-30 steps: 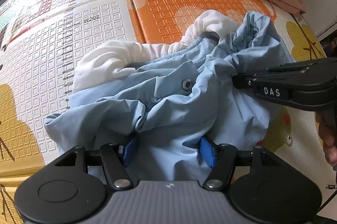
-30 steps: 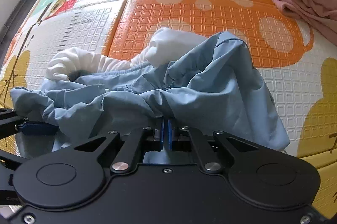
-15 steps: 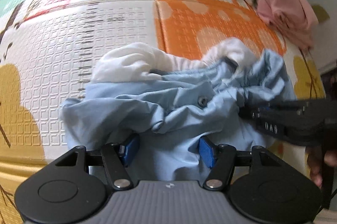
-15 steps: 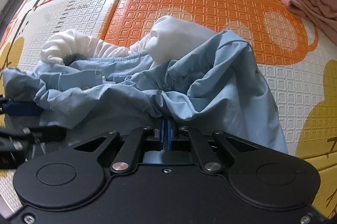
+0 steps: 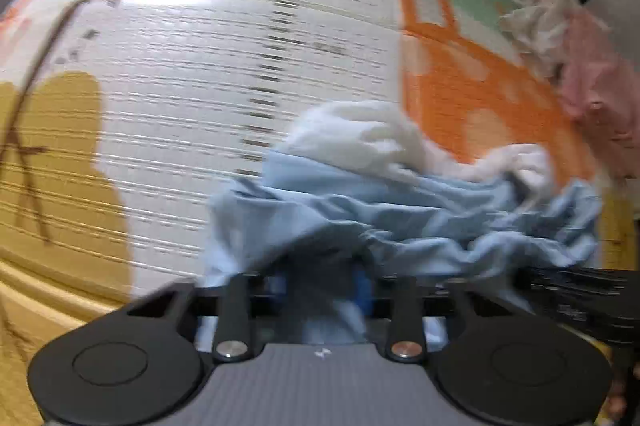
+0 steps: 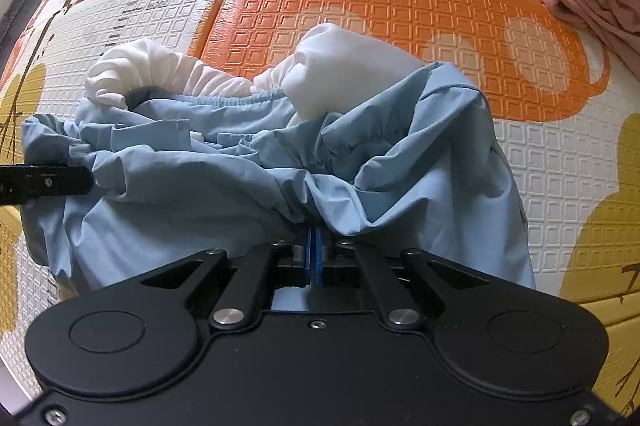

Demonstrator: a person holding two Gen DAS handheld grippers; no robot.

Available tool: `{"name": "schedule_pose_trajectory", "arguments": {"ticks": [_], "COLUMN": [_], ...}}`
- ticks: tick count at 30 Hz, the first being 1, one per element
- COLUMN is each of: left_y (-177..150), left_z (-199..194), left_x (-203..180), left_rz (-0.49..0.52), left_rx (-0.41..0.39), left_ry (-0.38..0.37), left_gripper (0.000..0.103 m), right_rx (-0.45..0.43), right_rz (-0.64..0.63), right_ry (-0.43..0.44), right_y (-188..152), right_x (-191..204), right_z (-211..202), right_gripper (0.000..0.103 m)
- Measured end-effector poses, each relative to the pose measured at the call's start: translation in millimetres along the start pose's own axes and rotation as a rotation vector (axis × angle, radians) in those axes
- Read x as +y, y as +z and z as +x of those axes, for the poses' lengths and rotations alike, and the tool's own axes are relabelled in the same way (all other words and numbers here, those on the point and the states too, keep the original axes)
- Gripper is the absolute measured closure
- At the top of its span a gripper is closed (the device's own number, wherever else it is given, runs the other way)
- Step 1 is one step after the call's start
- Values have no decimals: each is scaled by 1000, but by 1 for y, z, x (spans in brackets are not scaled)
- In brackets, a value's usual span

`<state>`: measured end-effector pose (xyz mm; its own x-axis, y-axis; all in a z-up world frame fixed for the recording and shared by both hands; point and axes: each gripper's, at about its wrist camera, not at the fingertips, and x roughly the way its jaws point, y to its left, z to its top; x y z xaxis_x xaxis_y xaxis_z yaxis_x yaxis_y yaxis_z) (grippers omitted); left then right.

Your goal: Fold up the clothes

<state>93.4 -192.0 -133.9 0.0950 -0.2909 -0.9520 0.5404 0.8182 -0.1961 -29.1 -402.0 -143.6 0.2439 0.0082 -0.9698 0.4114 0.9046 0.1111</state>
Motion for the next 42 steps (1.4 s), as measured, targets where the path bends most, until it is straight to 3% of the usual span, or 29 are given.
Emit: {"name": "schedule_pose_trajectory", "arguments": {"ticks": [13, 16, 17, 20, 22, 23, 25, 27, 35, 42], "left_y": [-3, -4, -5, -6, -7, -8, -11, -14, -37, -53], "left_z": [10, 5, 2, -10, -19, -25, -36, -47, -87, -78], "left_x": [18, 17, 18, 17, 12, 7, -2, -12, -38, -58], "left_rz": [-37, -19, -26, -54, -38, -21, 17, 55, 129, 208], "left_rx": [-5, -4, -5, -16, -39, -54, -86, -118, -254, -247], "left_ry": [-10, -33, -48, -91, -94, -91, -86, -82, -117, -208], "left_gripper": [93, 90, 84, 65, 60, 60, 59, 60, 60, 60], "right_rx": [-7, -31, -51, -114, -161, -185, -231, -273, -323, -344], "right_rz": [119, 156, 168, 212, 219, 220, 221, 232, 423, 576], "right_ry": [53, 85, 100, 170, 197, 193, 177, 170, 277, 357], "right_y": [-4, -8, -9, -16, -20, -22, -26, -32, -75, -117], "right_x": [-21, -31, -34, -43, -47, -49, -53, -59, -105, -138], "right_z": [-1, -10, -15, -36, -52, -59, -74, -87, -88, -66], "right_gripper": [103, 102, 102, 96, 93, 90, 70, 62, 59, 48]}}
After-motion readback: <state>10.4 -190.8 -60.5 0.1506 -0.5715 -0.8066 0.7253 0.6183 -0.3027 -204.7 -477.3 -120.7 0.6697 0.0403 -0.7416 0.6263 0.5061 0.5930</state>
